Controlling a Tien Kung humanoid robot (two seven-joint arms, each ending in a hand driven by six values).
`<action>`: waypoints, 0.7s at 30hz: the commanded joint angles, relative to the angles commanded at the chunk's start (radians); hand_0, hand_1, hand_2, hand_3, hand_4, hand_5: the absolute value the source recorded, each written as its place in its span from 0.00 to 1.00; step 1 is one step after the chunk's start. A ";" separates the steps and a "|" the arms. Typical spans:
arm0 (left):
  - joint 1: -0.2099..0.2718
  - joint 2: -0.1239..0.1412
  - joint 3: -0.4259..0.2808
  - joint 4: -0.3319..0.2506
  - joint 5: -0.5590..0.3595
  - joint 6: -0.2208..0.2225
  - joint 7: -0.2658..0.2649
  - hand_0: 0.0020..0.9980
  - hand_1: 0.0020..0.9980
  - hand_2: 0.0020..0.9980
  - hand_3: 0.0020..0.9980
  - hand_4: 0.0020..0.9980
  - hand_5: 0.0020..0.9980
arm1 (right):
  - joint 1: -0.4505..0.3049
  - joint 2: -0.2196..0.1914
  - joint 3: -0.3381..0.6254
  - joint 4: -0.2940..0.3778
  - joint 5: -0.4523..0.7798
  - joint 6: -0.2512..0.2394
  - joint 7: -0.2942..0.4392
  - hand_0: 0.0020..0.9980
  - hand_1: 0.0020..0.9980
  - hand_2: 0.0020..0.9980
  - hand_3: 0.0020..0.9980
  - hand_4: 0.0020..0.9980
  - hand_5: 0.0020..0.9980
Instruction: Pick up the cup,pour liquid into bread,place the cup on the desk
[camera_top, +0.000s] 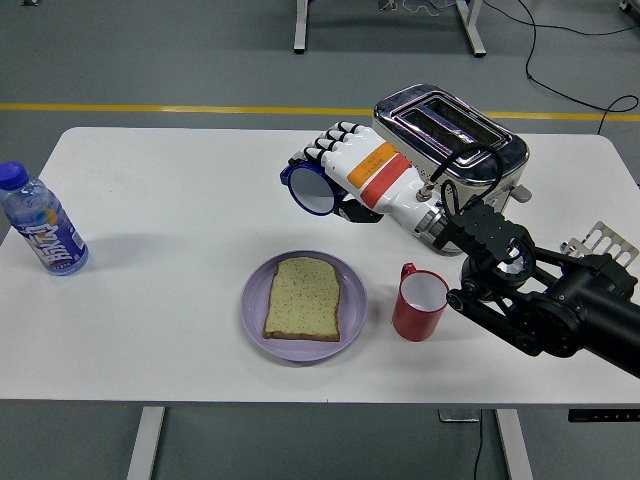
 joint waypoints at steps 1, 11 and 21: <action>0.000 0.000 0.000 0.000 0.000 0.000 0.000 0.69 0.76 0.77 0.61 0.40 1.00 | 0.002 0.000 -0.010 -0.005 0.009 0.000 0.009 0.48 0.40 0.51 0.50 0.69 0.00; -0.001 0.000 0.002 0.000 -0.003 0.000 0.000 0.69 0.76 0.77 0.61 0.40 1.00 | 0.023 0.000 -0.089 -0.033 0.037 0.000 0.028 0.49 0.41 0.50 0.50 0.68 0.00; -0.001 -0.001 0.001 -0.001 -0.002 0.000 0.001 0.69 0.76 0.77 0.61 0.40 1.00 | 0.040 0.002 -0.127 -0.043 0.044 0.000 0.025 0.51 0.41 0.51 0.50 0.67 0.00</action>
